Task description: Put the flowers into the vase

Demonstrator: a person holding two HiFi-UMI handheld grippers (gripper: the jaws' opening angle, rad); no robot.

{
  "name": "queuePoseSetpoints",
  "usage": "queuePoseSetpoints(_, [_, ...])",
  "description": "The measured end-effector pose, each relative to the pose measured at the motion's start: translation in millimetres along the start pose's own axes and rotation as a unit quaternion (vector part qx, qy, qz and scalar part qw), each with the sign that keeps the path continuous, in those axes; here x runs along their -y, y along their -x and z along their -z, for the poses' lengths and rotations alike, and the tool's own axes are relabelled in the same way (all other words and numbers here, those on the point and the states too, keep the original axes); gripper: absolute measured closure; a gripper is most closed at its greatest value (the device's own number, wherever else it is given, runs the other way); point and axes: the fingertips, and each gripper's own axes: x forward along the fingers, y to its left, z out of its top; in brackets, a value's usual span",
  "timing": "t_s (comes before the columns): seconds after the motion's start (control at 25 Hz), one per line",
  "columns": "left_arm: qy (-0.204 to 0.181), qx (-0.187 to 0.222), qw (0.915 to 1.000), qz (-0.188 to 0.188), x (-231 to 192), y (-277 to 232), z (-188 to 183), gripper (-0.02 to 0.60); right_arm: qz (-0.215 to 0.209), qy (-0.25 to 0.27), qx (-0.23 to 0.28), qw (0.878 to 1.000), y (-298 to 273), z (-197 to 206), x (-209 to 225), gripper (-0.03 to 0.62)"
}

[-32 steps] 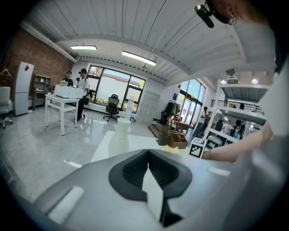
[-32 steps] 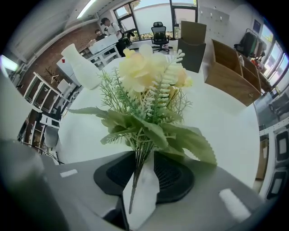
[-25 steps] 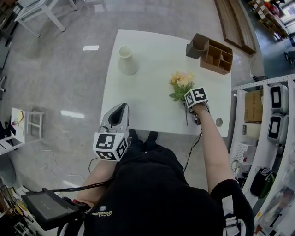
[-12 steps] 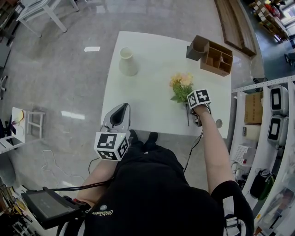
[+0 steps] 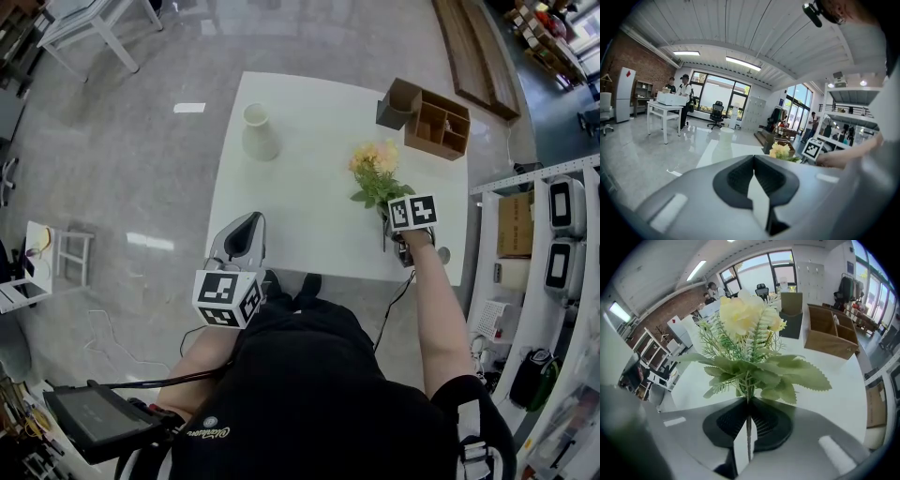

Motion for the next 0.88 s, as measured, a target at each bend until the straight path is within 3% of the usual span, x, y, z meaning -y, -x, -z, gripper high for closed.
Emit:
queuePoseSetpoints(0.16, [-0.006,0.006,1.0,-0.002,3,1,-5,0.575,0.016,0.013,0.096,0.995,37,-32,-9,0.563])
queuePoseSetpoints(0.28, [-0.007,0.01,0.9999,0.002,8,-1,-8,0.574,0.03,0.019,0.174,0.984,67,-54,-16,0.563])
queuePoseSetpoints(0.4, [-0.008,0.015,0.9999,0.003,12,-3,-12,0.574,0.041,0.034,0.259,0.964,99,-73,-28,0.563])
queuePoseSetpoints(0.68, [-0.01,0.025,0.9996,-0.004,19,-5,-17,0.574,0.07,0.057,0.431,0.898,169,-78,-54,0.563])
queuePoseSetpoints(0.76, [-0.01,0.028,0.9995,-0.007,20,-5,-18,0.575,0.074,0.063,0.451,0.887,179,-75,-60,0.563])
queuePoseSetpoints(0.88, [-0.009,0.032,0.9994,-0.01,21,-6,-21,0.575,0.063,0.061,0.456,0.886,180,-76,-65,0.563])
